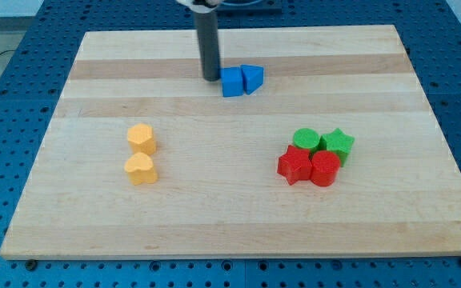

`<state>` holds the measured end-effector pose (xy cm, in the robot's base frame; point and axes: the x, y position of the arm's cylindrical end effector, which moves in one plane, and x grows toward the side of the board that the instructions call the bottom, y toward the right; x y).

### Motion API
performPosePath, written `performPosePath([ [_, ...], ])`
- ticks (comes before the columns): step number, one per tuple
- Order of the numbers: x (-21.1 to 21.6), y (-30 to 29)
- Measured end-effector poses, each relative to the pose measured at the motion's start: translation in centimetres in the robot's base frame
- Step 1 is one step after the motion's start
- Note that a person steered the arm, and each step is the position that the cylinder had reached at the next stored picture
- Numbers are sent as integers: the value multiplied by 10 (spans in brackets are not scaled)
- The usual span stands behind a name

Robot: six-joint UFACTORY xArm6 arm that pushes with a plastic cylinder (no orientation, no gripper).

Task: Place the yellow heart below the blue cube

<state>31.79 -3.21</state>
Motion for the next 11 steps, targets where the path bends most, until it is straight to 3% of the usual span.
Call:
performPosePath([
  [1,-2,8],
  [2,9,-36],
  [3,60,-70],
  [5,131,-18],
  [6,189,-20],
  [7,245,-66],
  [8,270,-154],
  [9,248,-215],
  [10,211,-192],
  [11,190,-115],
])
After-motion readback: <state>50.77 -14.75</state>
